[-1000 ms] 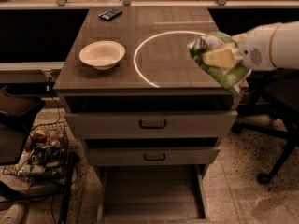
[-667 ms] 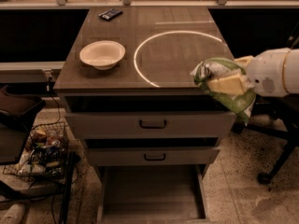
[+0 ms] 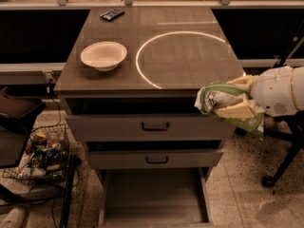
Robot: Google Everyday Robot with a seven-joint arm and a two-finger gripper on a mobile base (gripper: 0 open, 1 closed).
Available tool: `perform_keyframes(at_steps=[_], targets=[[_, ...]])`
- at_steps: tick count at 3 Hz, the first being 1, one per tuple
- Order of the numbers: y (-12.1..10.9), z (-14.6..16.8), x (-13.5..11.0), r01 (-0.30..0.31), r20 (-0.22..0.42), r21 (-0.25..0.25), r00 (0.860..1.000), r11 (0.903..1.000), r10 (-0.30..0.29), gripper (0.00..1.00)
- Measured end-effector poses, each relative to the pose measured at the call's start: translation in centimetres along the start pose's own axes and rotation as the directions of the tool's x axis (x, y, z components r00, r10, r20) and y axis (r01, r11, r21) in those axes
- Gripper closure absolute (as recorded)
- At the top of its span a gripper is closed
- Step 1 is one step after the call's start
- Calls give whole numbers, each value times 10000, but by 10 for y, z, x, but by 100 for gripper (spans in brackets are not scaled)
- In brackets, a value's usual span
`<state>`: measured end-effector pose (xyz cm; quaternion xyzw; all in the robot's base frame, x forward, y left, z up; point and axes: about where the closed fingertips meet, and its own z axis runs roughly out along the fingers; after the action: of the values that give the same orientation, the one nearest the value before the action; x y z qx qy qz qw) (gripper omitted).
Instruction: Place green jalapeno chip bag into bottom drawer
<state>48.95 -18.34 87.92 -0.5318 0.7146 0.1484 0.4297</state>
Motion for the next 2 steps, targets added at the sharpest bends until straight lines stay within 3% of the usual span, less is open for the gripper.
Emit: perform_keyframes(at_steps=[1, 2], targets=[[-1, 0, -1, 16, 12, 38, 10000, 10000, -16, 100], [8, 15, 10, 28, -419, 88, 9991, 10000, -24, 100]])
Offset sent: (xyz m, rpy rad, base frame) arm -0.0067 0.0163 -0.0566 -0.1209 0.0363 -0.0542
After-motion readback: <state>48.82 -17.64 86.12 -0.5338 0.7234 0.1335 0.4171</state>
